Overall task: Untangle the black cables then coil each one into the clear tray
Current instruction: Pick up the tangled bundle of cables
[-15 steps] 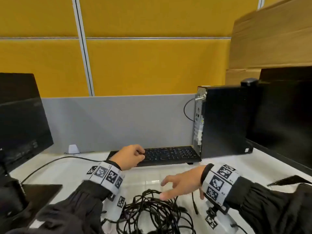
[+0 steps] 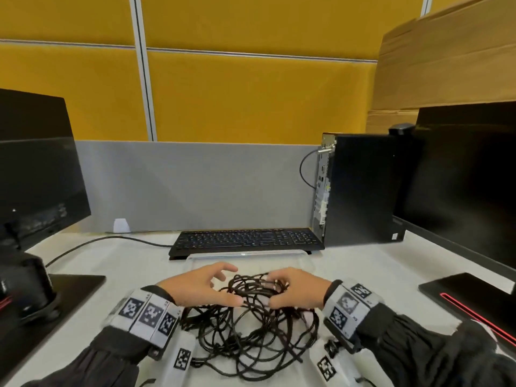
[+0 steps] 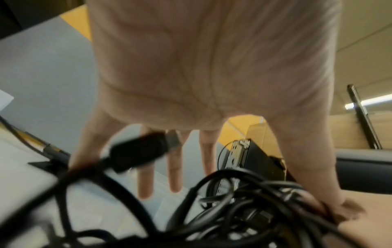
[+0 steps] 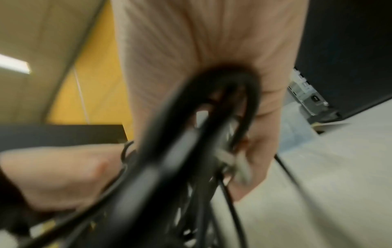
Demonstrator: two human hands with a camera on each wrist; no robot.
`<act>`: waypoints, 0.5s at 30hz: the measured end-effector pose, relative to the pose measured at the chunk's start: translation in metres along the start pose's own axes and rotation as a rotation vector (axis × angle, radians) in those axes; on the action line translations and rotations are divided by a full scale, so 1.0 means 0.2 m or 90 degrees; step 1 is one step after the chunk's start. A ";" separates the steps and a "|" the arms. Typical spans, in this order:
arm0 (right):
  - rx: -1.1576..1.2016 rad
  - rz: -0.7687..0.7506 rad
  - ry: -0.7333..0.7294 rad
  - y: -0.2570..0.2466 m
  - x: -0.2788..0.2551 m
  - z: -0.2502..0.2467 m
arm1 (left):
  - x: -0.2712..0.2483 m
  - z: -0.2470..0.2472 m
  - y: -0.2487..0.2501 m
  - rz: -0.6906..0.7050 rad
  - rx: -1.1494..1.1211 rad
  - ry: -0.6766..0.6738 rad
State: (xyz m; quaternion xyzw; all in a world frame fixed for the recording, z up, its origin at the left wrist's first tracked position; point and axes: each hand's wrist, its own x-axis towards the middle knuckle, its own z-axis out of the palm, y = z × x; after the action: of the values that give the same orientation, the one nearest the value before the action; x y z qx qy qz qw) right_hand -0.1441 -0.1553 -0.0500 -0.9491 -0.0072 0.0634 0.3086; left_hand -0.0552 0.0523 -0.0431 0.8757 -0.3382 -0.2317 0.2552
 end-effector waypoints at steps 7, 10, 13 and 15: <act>0.128 -0.267 0.249 -0.09 -0.13 -0.12 | -0.09 0.00 0.04 0.149 -0.173 0.141; 0.136 -0.313 0.316 -0.14 -0.10 -0.13 | -0.09 0.01 0.08 0.206 -0.216 0.217; 0.167 -0.321 0.321 -0.14 -0.05 -0.13 | -0.07 0.04 0.09 0.240 -0.264 0.314; 0.226 -0.296 0.288 -0.11 -0.03 -0.14 | -0.06 0.06 0.08 0.257 -0.286 0.364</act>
State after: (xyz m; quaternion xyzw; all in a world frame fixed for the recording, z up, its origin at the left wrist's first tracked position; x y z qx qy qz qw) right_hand -0.1468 -0.1534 -0.0141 -0.8438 -0.1433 -0.2199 0.4681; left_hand -0.0777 0.0472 -0.0388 0.7433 -0.3598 0.0076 0.5639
